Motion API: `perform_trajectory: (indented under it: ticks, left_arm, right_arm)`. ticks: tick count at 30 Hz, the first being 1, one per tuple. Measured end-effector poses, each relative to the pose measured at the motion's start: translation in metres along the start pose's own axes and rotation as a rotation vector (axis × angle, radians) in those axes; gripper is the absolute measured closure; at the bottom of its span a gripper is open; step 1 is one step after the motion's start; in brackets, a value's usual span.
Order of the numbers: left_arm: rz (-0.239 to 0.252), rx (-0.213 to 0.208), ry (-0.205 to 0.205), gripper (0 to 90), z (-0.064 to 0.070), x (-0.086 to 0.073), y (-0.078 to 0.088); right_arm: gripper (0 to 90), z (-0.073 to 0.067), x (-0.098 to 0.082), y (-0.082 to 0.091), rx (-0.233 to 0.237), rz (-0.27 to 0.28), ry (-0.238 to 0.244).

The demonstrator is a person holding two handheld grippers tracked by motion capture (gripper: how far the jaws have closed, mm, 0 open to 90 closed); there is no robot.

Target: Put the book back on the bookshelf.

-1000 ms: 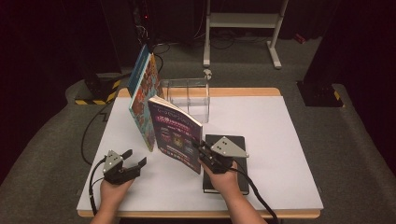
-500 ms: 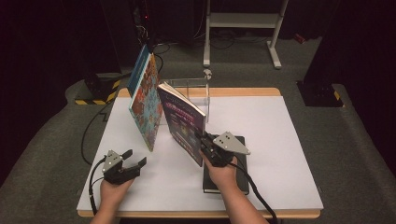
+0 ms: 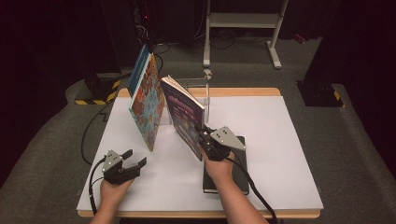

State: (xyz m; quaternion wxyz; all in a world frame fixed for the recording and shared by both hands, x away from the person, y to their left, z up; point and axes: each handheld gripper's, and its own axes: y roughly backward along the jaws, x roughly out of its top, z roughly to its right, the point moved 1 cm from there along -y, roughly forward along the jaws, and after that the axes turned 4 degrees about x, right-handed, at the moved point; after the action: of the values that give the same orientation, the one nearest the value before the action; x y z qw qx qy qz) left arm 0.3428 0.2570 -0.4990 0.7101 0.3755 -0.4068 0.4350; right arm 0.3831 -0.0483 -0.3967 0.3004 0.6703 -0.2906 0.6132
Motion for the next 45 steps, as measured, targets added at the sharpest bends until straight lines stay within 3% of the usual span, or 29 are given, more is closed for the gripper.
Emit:
perform_trajectory:
  ticks: [7,18,29,38,42,44,45]
  left_arm:
    - [-0.004,0.000,-0.005,27.5,0.000,0.000,0.000]
    - [-0.008,0.003,-0.011,27.5,0.000,-0.001,0.000]
    - [-0.007,0.005,-0.011,27.5,0.000,-0.001,0.000]
    - [-0.004,0.004,-0.012,27.5,0.002,-0.001,-0.001]
    - [-0.023,-0.029,-0.012,27.4,0.009,0.003,0.003]
    - [-0.013,-0.074,-0.007,27.2,0.021,0.008,0.007]
    - [-0.006,-0.091,-0.025,26.7,0.029,0.010,0.009]
  right_arm:
    - [83.4,-0.003,-0.008,-0.006,-0.014,-0.014,0.008]
    - [82.1,-0.005,-0.020,0.005,0.008,-0.026,-0.013]
    - [68.6,-0.008,-0.027,0.007,0.030,-0.095,-0.025]
    - [75.2,-0.019,-0.037,0.014,0.069,-0.152,-0.048]
    - [78.7,-0.025,-0.037,0.014,0.053,-0.152,-0.037]
    - [78.8,-0.027,-0.037,0.014,0.045,-0.152,-0.035]
    - [78.8,-0.027,-0.038,0.014,0.041,-0.151,-0.038]
